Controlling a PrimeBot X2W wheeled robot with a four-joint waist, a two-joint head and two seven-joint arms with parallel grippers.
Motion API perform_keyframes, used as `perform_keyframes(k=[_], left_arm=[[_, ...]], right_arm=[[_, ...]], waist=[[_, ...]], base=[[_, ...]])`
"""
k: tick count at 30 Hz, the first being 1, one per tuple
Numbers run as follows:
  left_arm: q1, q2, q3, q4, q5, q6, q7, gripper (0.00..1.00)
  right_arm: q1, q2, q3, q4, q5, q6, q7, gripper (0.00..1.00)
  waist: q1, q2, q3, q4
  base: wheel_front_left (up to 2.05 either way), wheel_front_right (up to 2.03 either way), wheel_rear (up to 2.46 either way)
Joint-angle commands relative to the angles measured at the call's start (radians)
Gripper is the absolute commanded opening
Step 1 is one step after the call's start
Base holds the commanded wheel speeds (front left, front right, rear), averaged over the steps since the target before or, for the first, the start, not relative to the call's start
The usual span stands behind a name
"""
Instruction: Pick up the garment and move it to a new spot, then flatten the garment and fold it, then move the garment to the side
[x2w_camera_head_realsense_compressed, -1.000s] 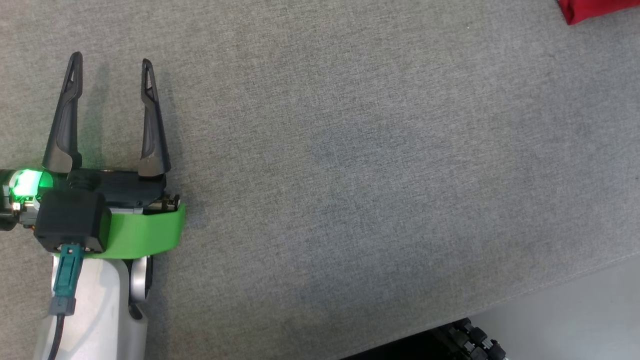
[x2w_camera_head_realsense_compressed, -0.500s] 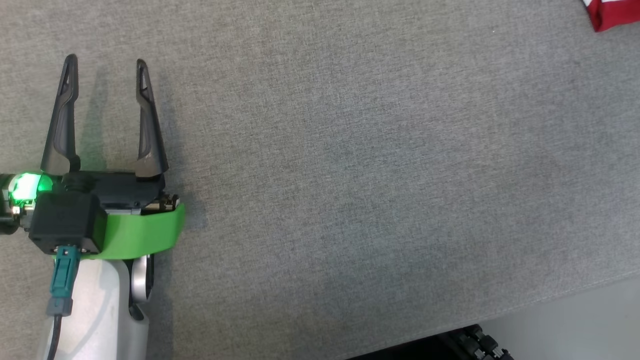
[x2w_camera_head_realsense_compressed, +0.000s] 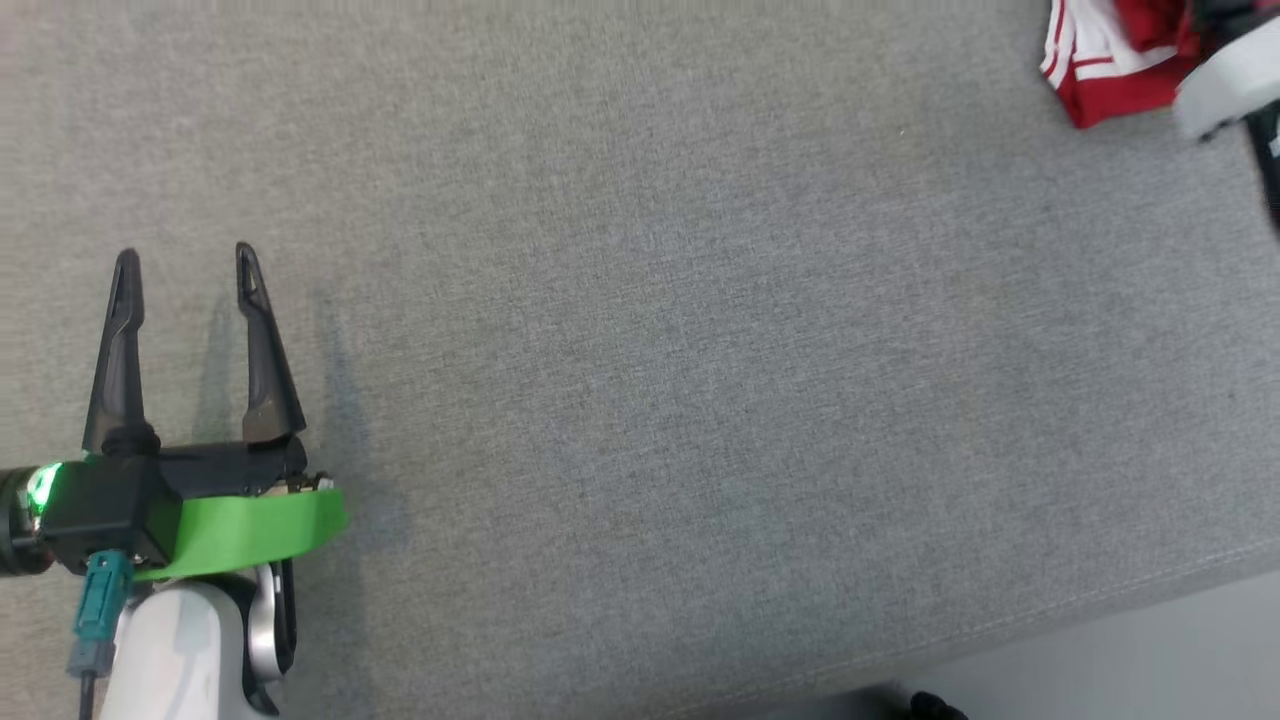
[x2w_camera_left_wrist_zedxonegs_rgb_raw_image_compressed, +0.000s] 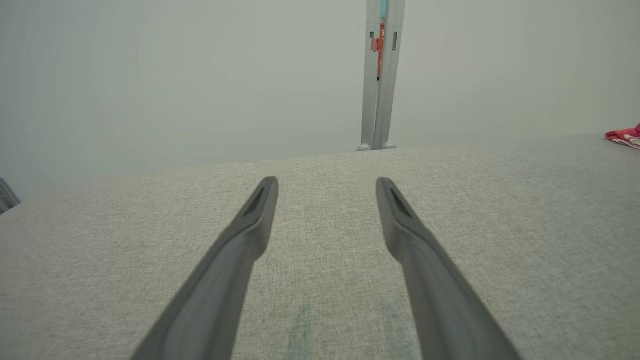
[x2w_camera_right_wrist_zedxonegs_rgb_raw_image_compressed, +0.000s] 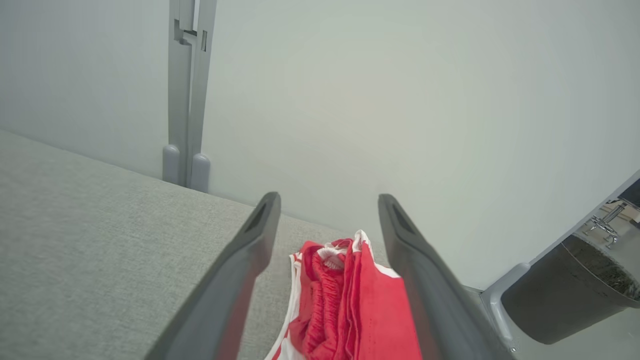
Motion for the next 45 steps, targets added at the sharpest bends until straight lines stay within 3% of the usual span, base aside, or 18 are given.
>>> perform_keyframes(k=[1,9,17,34,45], left_arm=[[0.02,0.0,0.011,0.002,-0.009,-0.003,-0.005,1.0],[0.097,-0.025,0.065,0.032,-0.046,-0.012,-0.005,1.0],[0.141,-0.055,0.069,0.104,-0.052,-0.05,-0.004,1.0],[0.138,-0.085,0.062,0.207,-0.03,-0.115,-0.005,1.0],[0.151,-0.091,0.061,0.234,-0.026,-0.128,-0.005,1.0]], right_arm=[[0.049,0.021,-0.022,-0.037,-0.01,-0.002,-0.002,1.0],[0.24,0.156,-0.085,-0.166,-0.031,-0.001,-0.002,1.0],[0.425,0.229,-0.123,-0.224,-0.03,-0.001,-0.002,1.0],[0.792,0.341,-0.267,-0.339,-0.076,-0.001,-0.002,1.0],[0.901,0.382,-0.299,-0.428,-0.093,-0.001,-0.002,1.0]], waist=[[0.0,-0.0001,-0.077,0.022],[0.0,-0.0001,-0.178,0.062],[0.0,-0.0001,-0.284,0.118],[0.0,-0.0001,-0.396,0.199],[0.0,-0.0001,-0.422,0.209]], base=[[0.0,0.0,0.0],[0.0,0.0,0.0],[0.0,0.0,0.0],[0.0,0.0,0.0],[0.0,0.0,0.0]])
